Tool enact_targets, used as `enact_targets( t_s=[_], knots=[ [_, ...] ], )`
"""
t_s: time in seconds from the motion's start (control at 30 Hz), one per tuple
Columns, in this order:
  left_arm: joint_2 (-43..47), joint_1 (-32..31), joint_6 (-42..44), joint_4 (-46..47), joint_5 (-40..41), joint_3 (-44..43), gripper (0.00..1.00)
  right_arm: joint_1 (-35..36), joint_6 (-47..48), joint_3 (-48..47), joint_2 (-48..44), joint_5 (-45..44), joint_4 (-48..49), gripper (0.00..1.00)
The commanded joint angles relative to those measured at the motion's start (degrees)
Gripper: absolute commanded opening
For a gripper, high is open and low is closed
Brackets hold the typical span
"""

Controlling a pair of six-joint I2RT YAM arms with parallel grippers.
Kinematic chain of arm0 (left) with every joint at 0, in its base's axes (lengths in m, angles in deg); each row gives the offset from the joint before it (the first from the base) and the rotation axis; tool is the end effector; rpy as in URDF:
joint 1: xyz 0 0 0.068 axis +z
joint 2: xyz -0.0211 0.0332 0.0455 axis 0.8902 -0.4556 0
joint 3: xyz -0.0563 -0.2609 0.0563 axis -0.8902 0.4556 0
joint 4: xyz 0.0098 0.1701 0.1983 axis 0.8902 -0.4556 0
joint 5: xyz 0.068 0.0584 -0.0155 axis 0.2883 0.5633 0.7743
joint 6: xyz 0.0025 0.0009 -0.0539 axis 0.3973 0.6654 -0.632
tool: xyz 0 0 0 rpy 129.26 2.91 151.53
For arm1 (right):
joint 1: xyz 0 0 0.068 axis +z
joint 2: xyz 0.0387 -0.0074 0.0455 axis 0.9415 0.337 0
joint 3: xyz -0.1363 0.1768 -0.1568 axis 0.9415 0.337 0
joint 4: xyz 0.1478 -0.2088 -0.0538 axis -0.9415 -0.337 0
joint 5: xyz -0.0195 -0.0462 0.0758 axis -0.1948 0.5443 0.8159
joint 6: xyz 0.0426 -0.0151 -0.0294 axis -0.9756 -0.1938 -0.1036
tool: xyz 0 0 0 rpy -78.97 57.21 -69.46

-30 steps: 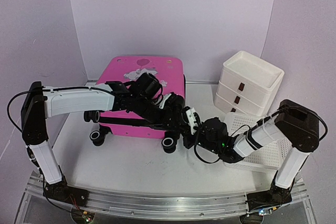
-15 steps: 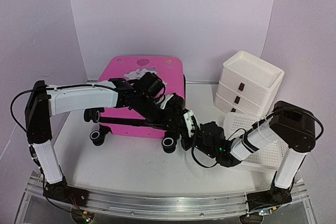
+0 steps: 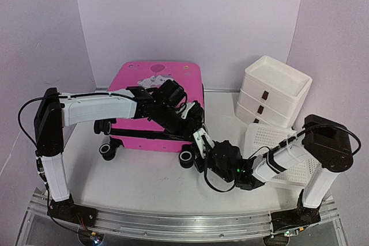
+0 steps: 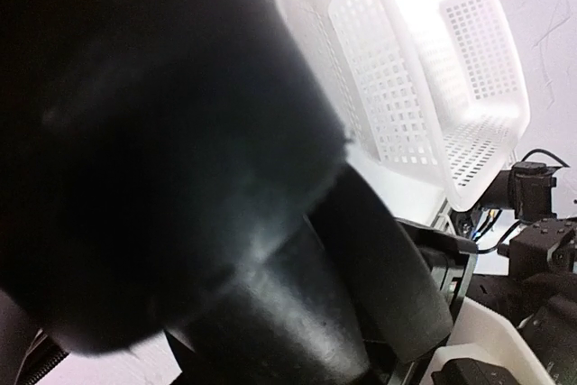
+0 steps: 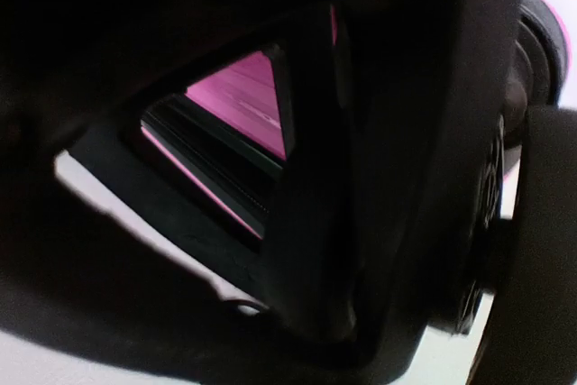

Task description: Open, take out, and arrange the luggage

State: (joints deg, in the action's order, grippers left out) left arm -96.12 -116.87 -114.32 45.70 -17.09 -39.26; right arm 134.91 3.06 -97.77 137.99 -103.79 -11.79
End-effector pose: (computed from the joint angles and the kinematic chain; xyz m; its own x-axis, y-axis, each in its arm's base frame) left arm 0.2391 -0.3494 0.2589 -0.7937 0.3982 -0.4599 0.6036 0.6097 -0.5138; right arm 0.1538 0.2903 0.1414 -0.1176 -0.2658 -0.9568 -0.6577 0.7428 -0.1255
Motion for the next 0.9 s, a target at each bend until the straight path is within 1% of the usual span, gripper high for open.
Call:
enact_targets(
  t_s=[0.0,0.07,0.1,0.2,0.3,0.37,0.4,0.47,0.57,0.63,0.7,0.77,0.83,0.87],
  knots=[
    [-2.2,2.6,-4.3,14.5,11.8,-5.3,0.22,8.1,4.9,-1.8,-5.5,1.5,-3.3,0.0],
    [-2.2,2.6,-4.7,15.3,11.4,-5.1,0.22,8.2,5.0,-1.8,-4.0,-1.7,-2.5,0.0],
    [-2.2,2.6,-4.8,15.5,9.8,-5.1,0.25,8.2,6.1,-1.9,-3.4,-2.8,-0.7,0.0],
    [-0.4,2.6,-5.0,15.6,7.0,-3.2,0.42,7.6,6.6,-1.8,-3.3,-3.1,2.3,0.0],
    [4.7,2.7,-5.3,15.4,6.2,2.9,0.65,7.0,6.5,-1.6,-3.3,-1.5,2.8,0.0],
    [8.7,2.9,-4.7,13.2,5.2,5.7,0.75,6.7,6.3,-1.1,-3.1,-0.9,3.9,0.0],
    [10.6,3.1,-3.8,11.0,4.3,6.8,0.78,6.5,6.2,-0.9,-3.0,-0.6,4.3,0.0],
    [14.7,4.1,-2.5,6.2,3.3,9.2,0.81,6.1,5.9,-0.6,-3.2,0.6,4.4,0.0],
    [23.9,6.4,-1.1,0.7,1.0,13.6,0.85,5.8,5.9,-0.3,-3.3,1.0,4.4,0.0],
    [28.0,8.0,0.7,-5.0,-0.2,14.0,0.86,5.3,5.3,0.0,-3.2,1.1,4.4,0.0],
    [31.9,9.0,2.3,-9.7,-0.2,13.9,0.91,5.1,4.7,0.1,-3.0,1.9,4.4,0.0],
    [35.7,10.2,3.3,-14.3,1.7,14.2,0.92,5.0,4.7,0.1,-2.8,2.1,4.4,0.0],
    [39.2,12.6,3.7,-20.3,8.8,14.3,0.92,5.0,4.4,-0.1,-2.8,2.2,4.4,0.0],
    [41.1,14.3,3.5,-22.7,12.0,14.9,0.93,4.9,4.5,-0.1,-2.8,2.4,4.4,0.0]
  ],
)
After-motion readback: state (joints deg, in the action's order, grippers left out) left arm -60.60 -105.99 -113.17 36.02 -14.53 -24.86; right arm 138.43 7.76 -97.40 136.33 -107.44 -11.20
